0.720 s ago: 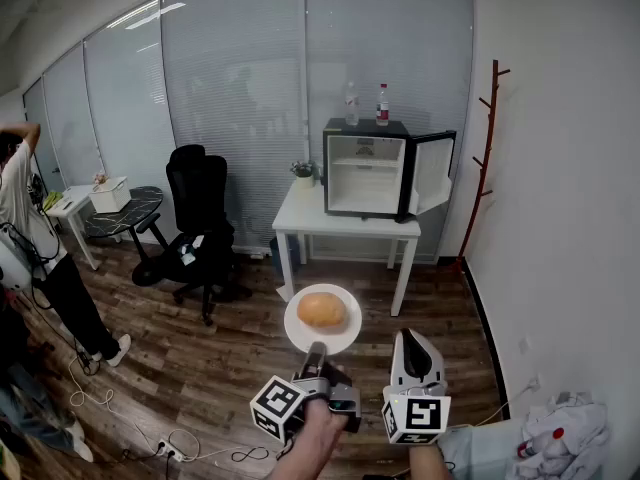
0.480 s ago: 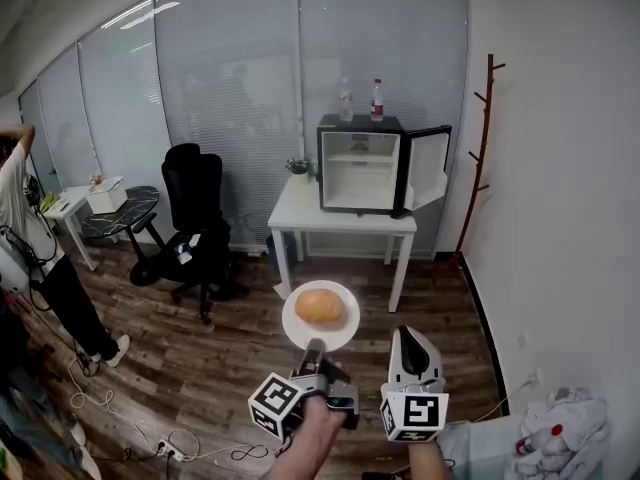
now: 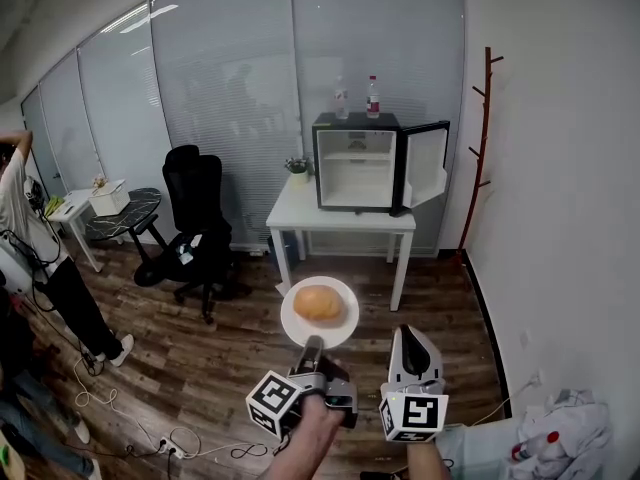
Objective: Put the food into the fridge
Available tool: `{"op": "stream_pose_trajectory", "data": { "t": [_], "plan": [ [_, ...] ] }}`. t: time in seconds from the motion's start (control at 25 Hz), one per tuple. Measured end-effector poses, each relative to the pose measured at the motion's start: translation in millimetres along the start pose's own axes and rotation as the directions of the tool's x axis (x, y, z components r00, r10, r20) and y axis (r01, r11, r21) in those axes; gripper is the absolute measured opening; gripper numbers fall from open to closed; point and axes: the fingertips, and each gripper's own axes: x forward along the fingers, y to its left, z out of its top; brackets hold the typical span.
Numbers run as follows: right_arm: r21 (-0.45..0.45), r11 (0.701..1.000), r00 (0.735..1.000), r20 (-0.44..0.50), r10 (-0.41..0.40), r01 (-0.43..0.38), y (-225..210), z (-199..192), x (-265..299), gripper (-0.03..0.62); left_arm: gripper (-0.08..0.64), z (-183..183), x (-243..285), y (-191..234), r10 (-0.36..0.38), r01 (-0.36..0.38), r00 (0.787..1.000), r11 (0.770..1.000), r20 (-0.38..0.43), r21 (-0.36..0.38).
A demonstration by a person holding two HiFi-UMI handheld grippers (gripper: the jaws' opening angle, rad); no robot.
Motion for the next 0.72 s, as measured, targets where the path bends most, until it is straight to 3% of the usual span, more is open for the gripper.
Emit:
{"op": "stream_pose_trajectory", "data": {
  "t": [0.44,0.72],
  "plan": [
    [0.018,1.000,1.000,-0.020,0.006,-0.005,-30,-19,6,0.028,0.034,-24,20,1,0.003,-0.003,1.000,1.000,0.008,0.011],
    [0.006,1.000,0.999,-0.042,-0.003,0.003,-31,-39,33,0.028,0.034,-14,51,15,0.009,-0.009,1.000,1.000,0.001,-0.004]
  ]
}}
